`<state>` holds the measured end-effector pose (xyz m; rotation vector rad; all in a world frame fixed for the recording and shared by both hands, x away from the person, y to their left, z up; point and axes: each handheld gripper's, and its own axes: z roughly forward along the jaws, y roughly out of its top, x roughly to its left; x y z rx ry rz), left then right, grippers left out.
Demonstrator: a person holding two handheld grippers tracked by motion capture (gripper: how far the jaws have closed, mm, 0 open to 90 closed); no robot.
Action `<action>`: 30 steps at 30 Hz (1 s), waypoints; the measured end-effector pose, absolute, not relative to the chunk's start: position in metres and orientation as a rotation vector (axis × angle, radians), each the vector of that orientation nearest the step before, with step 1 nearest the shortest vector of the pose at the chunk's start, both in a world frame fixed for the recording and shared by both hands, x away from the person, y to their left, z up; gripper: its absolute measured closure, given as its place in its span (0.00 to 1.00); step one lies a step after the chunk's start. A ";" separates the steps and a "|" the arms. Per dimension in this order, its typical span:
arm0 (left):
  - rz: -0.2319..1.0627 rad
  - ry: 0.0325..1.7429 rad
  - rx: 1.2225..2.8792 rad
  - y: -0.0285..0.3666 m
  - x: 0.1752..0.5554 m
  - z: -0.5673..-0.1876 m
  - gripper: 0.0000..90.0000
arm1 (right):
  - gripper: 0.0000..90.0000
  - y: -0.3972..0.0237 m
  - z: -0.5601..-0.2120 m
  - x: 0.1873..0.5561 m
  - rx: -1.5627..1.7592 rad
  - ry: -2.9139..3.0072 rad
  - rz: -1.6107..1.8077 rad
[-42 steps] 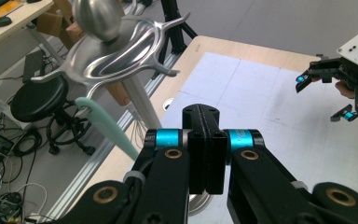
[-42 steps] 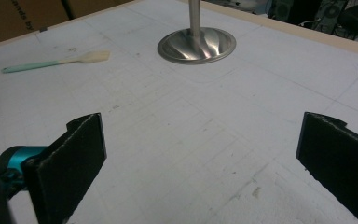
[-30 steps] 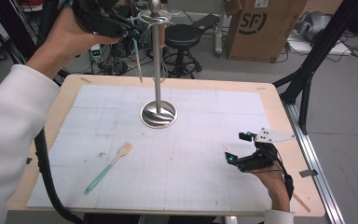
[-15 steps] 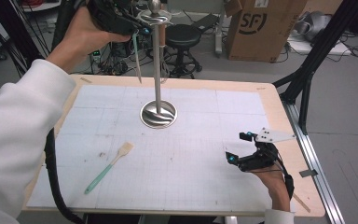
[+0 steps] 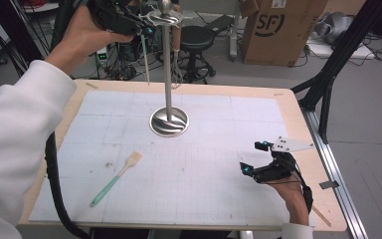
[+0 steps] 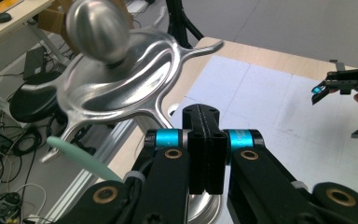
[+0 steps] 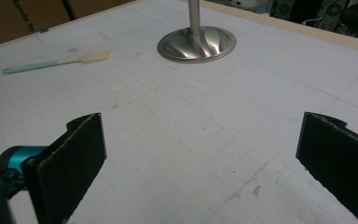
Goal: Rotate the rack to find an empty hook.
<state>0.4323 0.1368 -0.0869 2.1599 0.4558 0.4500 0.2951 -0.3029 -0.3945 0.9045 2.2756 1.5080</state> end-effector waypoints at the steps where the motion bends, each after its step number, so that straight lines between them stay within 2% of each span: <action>1: 0.448 0.455 2.156 0.139 0.433 -0.087 1.00 | 0.00 -0.303 -0.394 0.295 0.902 2.271 1.509; 22: 0.426 0.494 2.128 0.163 0.455 -0.094 1.00 | 0.00 -0.304 -0.395 0.295 0.914 2.270 1.496; 30: 0.427 0.478 2.133 0.173 0.445 -0.094 1.00 | 0.00 -0.305 -0.395 0.295 0.916 2.271 1.499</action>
